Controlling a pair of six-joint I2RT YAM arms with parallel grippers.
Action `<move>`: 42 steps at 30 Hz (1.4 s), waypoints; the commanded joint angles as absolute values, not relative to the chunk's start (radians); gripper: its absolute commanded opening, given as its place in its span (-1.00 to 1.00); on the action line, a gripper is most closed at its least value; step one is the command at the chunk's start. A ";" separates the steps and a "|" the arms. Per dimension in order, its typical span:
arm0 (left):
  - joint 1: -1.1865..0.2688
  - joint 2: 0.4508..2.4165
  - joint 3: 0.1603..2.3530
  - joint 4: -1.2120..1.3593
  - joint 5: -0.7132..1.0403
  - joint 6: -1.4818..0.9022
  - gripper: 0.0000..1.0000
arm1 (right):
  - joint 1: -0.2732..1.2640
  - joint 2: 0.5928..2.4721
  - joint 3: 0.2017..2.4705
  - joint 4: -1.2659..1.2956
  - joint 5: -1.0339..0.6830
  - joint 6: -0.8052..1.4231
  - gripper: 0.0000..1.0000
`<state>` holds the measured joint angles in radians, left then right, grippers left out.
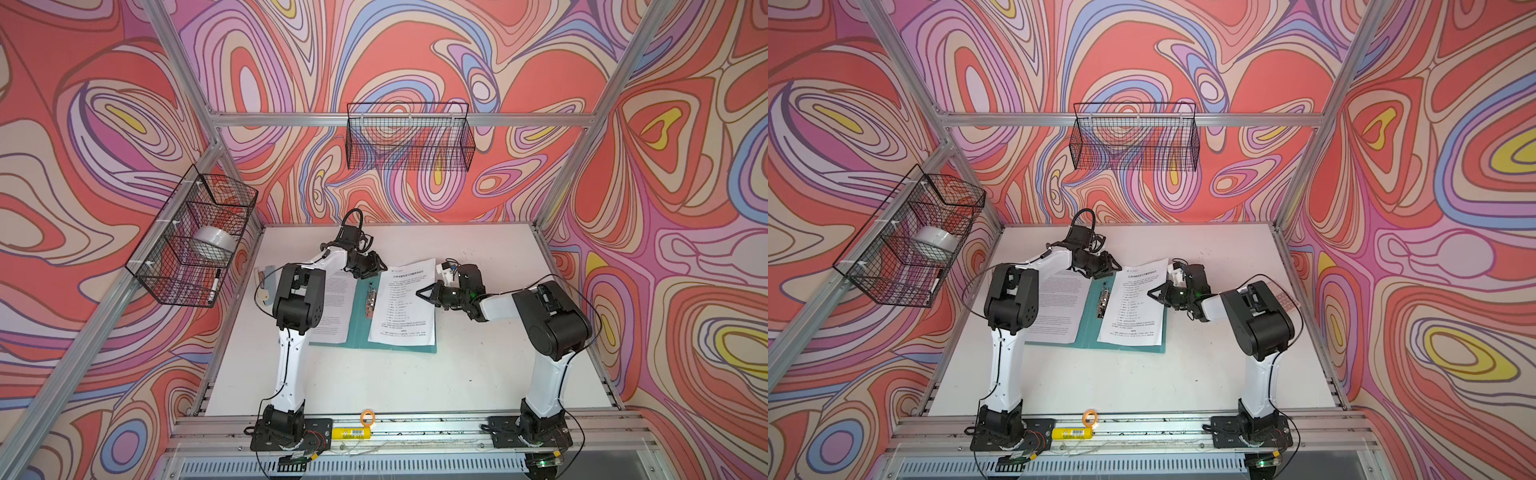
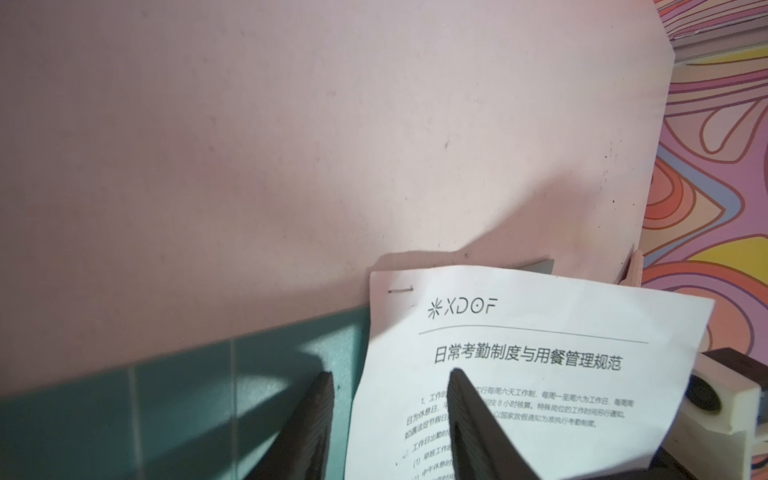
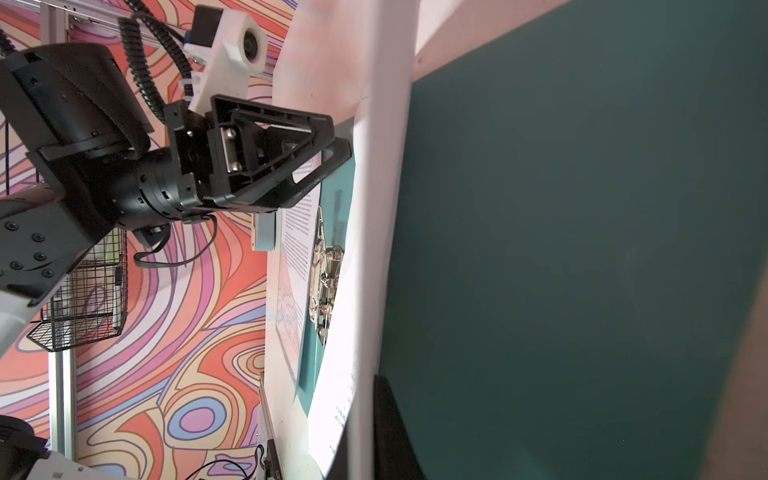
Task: Put the files into the folder
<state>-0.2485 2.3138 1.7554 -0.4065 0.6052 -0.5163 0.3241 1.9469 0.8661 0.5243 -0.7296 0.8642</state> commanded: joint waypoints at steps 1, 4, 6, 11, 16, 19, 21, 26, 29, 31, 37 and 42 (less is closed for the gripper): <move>-0.244 2.364 1.788 -0.409 0.623 -0.509 -0.08 | 0.333 1.963 0.871 0.542 -0.747 0.848 -1.00; -0.244 2.386 1.816 -0.417 0.638 -0.509 -0.10 | 0.333 1.974 0.874 0.550 -0.753 0.848 -1.00; -0.245 2.397 1.826 -0.425 0.638 -0.508 -0.12 | 0.333 1.981 0.876 0.555 -0.758 0.850 -1.00; -0.245 2.413 1.836 -0.423 0.659 -0.509 -0.22 | 0.332 1.992 0.883 0.567 -0.764 0.856 -1.00; -0.245 2.416 1.829 -0.399 0.691 -0.517 -0.32 | 0.333 1.997 0.888 0.566 -0.767 0.856 -1.00; -0.247 2.421 1.826 -0.377 0.725 -0.529 -0.35 | 0.333 2.002 0.888 0.575 -0.772 0.862 -1.00; -0.249 2.421 1.827 -0.378 0.726 -0.526 -0.39 | 0.333 2.003 0.886 0.580 -0.773 0.864 -1.00; -0.250 2.412 1.814 -0.375 0.725 -0.526 -0.57 | 0.333 2.003 0.882 0.585 -0.773 0.864 -1.00; -0.250 2.409 1.810 -0.370 0.728 -0.532 -0.72 | 0.333 2.006 0.879 0.594 -0.776 0.868 -1.00; -0.250 2.408 1.807 -0.363 0.731 -0.534 -0.79 | 0.333 2.009 0.876 0.605 -0.780 0.874 -1.00; -0.250 2.384 1.786 -0.344 0.722 -0.544 -0.97 | 0.333 2.005 0.870 0.617 -0.782 0.880 -1.00; -0.251 2.352 1.770 -0.355 0.710 -0.546 -1.00 | 0.332 2.000 0.860 0.628 -0.785 0.887 -1.00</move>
<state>-0.2478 2.3894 1.7943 -0.3382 0.7090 -0.5438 0.3241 1.9842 0.8692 0.5926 -0.7792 0.8814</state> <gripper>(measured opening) 0.047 0.047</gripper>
